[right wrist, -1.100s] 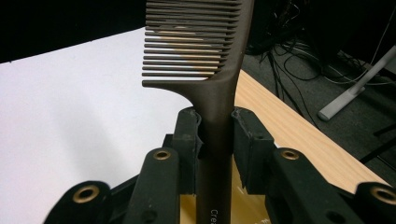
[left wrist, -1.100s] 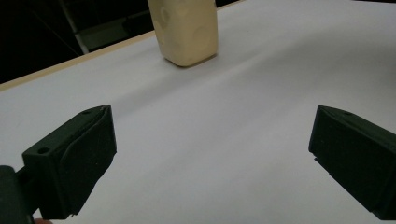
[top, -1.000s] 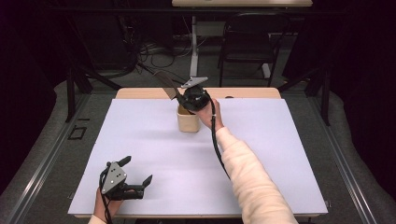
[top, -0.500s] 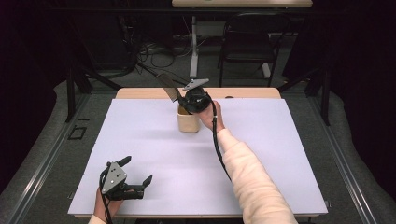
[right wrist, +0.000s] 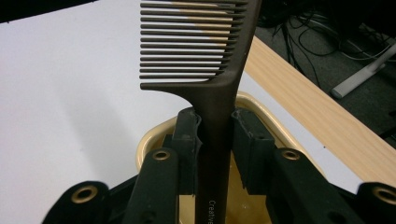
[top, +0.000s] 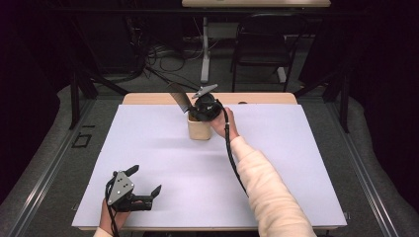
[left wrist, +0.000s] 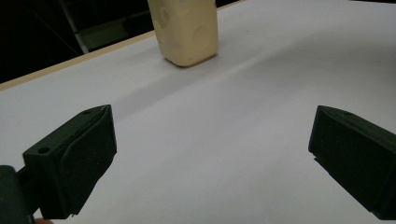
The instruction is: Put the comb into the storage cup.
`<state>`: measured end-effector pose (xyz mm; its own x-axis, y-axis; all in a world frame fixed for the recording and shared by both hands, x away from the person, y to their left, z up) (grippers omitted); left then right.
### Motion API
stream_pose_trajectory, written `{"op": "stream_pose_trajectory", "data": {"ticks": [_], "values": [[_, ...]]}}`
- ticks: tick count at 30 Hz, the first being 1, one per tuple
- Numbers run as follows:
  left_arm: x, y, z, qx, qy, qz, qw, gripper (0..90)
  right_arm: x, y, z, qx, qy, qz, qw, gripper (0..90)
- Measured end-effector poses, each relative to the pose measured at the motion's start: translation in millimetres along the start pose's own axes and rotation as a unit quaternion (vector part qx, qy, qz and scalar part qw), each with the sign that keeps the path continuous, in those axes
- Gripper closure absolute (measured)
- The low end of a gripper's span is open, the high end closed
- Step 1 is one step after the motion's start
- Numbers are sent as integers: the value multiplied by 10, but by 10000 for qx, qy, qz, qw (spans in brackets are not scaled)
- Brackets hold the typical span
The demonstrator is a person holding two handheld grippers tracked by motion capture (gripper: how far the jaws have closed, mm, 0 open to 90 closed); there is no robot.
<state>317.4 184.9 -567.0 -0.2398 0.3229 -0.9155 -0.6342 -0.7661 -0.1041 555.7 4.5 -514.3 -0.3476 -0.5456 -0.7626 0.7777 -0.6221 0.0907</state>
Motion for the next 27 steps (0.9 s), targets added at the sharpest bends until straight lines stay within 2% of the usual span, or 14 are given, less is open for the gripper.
{"op": "stream_pose_trajectory", "data": {"ticks": [3,5,6,7,9,11,18,27], "values": [[1,1,-1,3,-6,-2,10000,9,23,10,-7,5,-94,19,10000,702],[-1,-2,0,-1,8,-1,10000,9,52,10,-3,-31,-316,36,9995,550],[-2,-2,0,1,10,-5,10000,9,61,19,10,33,-381,4,9993,485],[-2,-3,0,3,12,-4,10000,9,67,38,36,54,-422,-24,9991,455],[-1,-3,-4,11,8,-2,10000,9,55,71,113,45,-369,-135,9992,344],[1,2,-4,16,1,2,10000,9,53,93,196,11,-366,-185,9992,278],[1,8,-6,4,-7,-10,10000,9,44,107,394,-161,-299,-220,9992,158],[8,9,-5,-11,-31,-6,10000,9,105,36,546,-373,-432,-146,9983,55]]}}
Point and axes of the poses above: each handheld gripper's, and its own axes: z roughly backward along the jaws, x roughly out of its underside, y roughly to its right, the point moved 8 cm from there along -z, roughly forward along the jaws, and after that the axes turned 1 degree about -y, right-handed, at the moved point
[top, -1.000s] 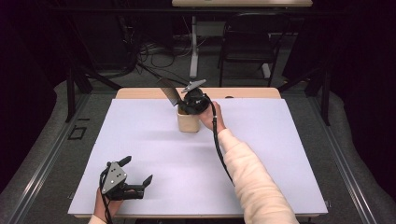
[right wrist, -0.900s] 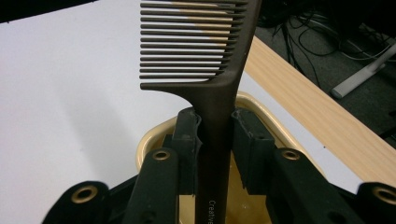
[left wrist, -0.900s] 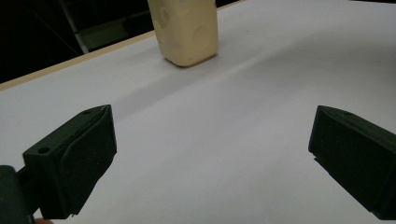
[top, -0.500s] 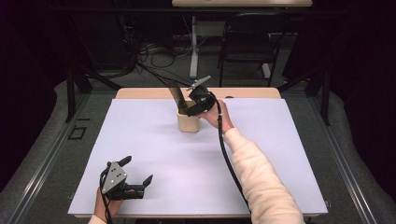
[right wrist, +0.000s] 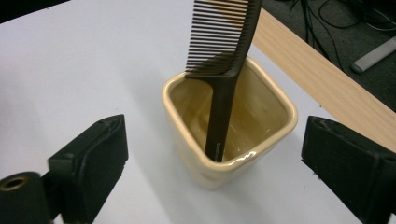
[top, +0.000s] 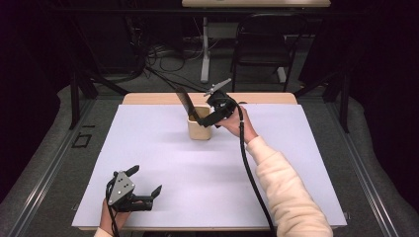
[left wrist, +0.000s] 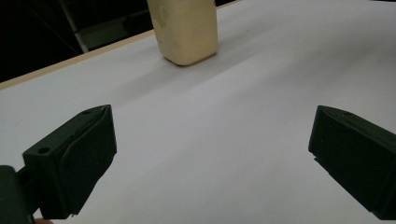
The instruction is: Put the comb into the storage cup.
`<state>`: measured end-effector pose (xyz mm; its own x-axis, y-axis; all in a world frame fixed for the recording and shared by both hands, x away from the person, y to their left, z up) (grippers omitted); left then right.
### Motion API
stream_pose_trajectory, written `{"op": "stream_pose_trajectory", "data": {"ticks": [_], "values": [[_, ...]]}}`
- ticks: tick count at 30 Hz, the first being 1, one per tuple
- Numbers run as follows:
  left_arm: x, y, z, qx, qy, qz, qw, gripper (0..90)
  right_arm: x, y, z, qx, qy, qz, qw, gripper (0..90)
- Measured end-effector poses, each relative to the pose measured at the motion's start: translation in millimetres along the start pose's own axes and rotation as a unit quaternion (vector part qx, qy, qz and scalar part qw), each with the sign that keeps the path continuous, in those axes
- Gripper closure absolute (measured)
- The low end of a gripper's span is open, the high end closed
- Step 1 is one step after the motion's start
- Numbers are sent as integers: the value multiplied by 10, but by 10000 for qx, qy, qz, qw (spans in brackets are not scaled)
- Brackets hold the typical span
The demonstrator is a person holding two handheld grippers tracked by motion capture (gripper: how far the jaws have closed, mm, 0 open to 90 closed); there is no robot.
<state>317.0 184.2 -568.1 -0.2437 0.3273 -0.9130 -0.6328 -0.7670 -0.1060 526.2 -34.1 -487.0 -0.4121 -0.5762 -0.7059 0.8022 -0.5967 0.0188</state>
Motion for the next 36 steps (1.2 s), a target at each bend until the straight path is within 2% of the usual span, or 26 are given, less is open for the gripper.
{"op": "stream_pose_trajectory", "data": {"ticks": [8,17,21,30,36], "values": [[-5,4,2,-7,12,-7,10000,8,129,-34,173,-98,-20,24,9999,0],[-7,1,5,-26,10,-21,10000,8,301,-1,329,-182,-102,-41,9998,0],[-3,3,-3,-7,-4,-19,10000,8,388,-36,360,-290,-162,-70,9994,0],[-3,4,-2,-11,-10,-33,10000,8,608,-76,353,-287,-401,-24,9988,0],[-1,8,-6,2,-19,-38,10000,8,724,-132,367,-313,-362,1,9989,0]]}}
Point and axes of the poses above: each handheld gripper's, and its own axes: z roughly backward along the jaws, x roughly out of its underside, y roughly to its right, the point moved 8 cm from there along -z, roughly forward along the jaws, and after that the axes turned 1 degree about -y, right-handed, at the moved point
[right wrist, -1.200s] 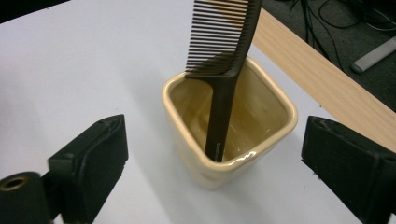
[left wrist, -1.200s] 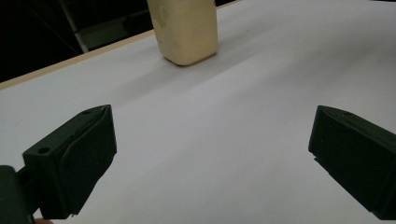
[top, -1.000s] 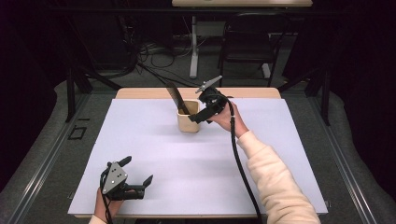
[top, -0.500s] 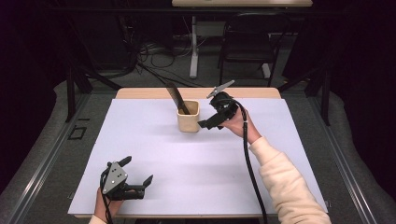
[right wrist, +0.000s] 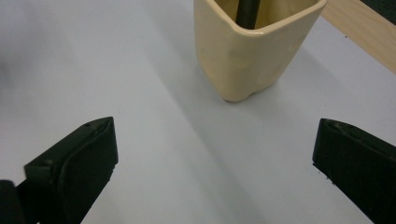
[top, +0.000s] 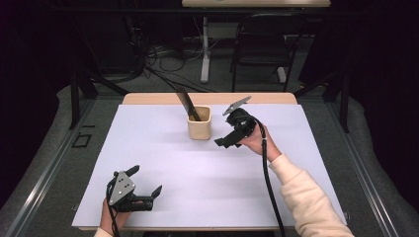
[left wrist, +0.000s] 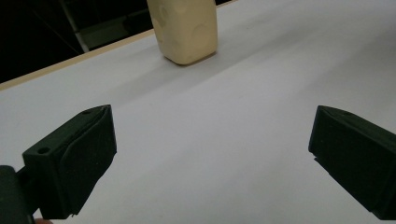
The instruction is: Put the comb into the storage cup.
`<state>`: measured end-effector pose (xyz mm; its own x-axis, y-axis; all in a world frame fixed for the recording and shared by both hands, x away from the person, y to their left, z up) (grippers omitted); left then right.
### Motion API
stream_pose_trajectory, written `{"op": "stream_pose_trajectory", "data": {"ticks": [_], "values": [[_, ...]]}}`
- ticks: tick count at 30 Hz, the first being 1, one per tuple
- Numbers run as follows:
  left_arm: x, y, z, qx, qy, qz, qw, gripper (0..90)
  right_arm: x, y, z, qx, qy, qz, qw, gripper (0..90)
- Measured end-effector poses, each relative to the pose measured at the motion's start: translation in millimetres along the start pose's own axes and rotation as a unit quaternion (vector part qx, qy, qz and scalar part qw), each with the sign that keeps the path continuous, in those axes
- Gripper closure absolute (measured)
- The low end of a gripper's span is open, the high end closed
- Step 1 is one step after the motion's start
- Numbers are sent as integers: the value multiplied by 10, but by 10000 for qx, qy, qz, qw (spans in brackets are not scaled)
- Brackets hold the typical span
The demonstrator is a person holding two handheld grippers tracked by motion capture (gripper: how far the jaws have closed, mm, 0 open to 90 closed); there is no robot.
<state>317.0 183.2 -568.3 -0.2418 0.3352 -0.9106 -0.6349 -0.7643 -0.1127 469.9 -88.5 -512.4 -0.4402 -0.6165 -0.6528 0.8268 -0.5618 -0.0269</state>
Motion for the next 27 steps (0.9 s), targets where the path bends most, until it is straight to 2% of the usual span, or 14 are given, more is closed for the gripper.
{"op": "stream_pose_trajectory", "data": {"ticks": [18,27], "values": [[-4,8,4,-3,24,31,10000,9,464,-52,96,18,-47,-184,9998,0],[-4,9,6,-2,25,16,10000,9,694,-117,165,56,-97,-169,9998,0]]}}
Point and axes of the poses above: each handheld gripper's, and its own axes: z roughly backward along the jaws, x roughly out of its underside, y roughly to its right, the point moved 8 cm from there along -z, roughly forward along the jaws, and after that the axes turned 1 degree about -y, right-handed, at the moved point
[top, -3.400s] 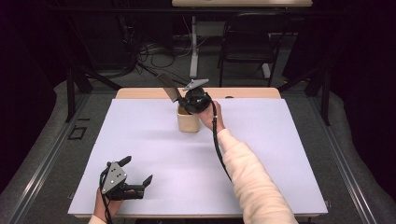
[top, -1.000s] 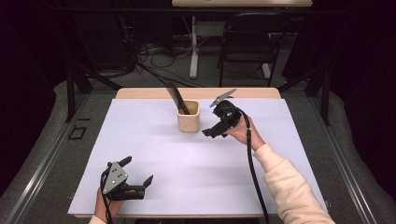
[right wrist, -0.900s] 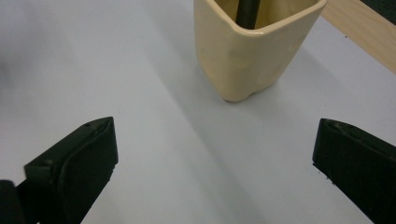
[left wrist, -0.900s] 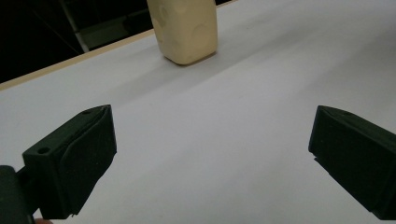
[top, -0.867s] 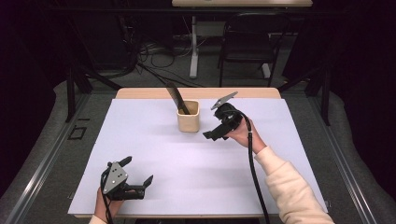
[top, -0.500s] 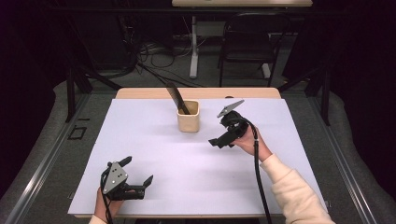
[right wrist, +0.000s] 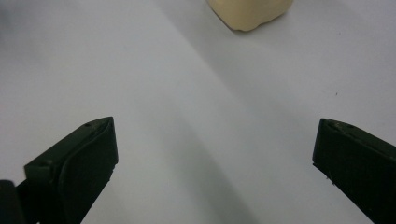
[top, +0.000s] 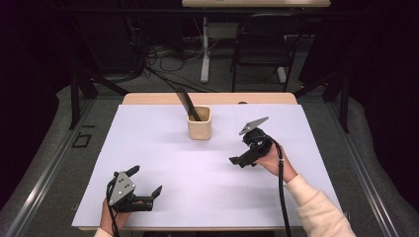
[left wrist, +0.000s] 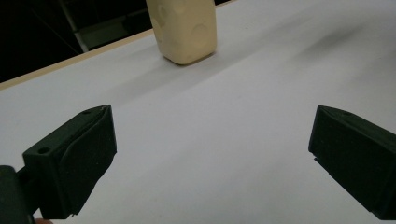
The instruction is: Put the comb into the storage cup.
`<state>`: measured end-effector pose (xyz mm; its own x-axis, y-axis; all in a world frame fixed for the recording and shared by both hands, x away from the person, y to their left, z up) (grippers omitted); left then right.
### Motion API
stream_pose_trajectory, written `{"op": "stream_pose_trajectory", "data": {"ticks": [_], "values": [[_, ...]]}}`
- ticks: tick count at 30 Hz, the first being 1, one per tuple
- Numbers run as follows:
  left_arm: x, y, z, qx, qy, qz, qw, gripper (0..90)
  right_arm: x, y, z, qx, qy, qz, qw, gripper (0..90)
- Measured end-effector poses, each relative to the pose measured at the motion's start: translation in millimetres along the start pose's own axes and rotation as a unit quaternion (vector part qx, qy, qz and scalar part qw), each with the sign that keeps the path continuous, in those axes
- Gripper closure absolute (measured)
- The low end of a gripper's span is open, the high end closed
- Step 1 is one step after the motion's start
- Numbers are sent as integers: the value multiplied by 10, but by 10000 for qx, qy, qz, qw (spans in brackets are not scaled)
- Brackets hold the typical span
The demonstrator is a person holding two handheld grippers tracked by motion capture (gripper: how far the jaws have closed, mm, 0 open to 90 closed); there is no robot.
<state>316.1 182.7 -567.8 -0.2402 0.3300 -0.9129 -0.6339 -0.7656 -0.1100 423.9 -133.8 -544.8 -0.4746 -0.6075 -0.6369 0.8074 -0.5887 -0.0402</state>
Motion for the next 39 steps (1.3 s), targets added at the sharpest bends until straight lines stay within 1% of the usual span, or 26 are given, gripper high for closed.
{"op": "stream_pose_trajectory", "data": {"ticks": [1,4,7,10,14,17,22,25,32,35,37,39], "values": [[1,-1,1,1,-4,-4,10000,9,18,-7,9,2,-15,-21,10000,0],[3,-1,-3,2,-4,17,10000,9,99,-32,30,20,-14,19,10000,0],[5,-6,-3,7,-29,-21,10000,9,169,-58,47,48,-13,27,10000,0],[4,-4,-1,-4,-10,8,10000,9,227,-81,76,65,-18,35,10000,0],[3,-4,1,0,-18,-25,10000,8,303,-99,121,170,43,46,9998,0],[1,-1,0,3,-10,-20,10000,8,354,-102,155,244,111,7,9996,0],[3,0,-2,1,-14,-10,10000,8,438,-123,187,258,117,-34,9996,0],[4,-1,-2,1,-18,-2,10000,8,489,-142,195,249,74,-65,9996,0],[7,3,1,7,-26,-7,10000,8,566,-212,237,283,122,-34,9995,0],[6,0,1,9,-31,-23,10000,7,613,-245,257,228,91,-14,9997,0],[7,0,0,7,-29,-8,10000,7,642,-251,269,266,112,-5,9996,0],[9,1,-3,21,-39,-17,10000,7,670,-265,285,266,144,-45,9995,0]]}}
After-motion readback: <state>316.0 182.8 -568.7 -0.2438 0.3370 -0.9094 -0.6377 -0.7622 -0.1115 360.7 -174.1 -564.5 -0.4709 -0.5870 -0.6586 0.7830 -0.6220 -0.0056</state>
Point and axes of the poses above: each handheld gripper's, and its own axes: z roughly backward along the jaws, x roughly out of its underside, y roughly to its right, the point moved 8 cm from there along -z, roughly forward along the jaws, and after that the axes turned 1 degree about -y, right-handed, at the moved point
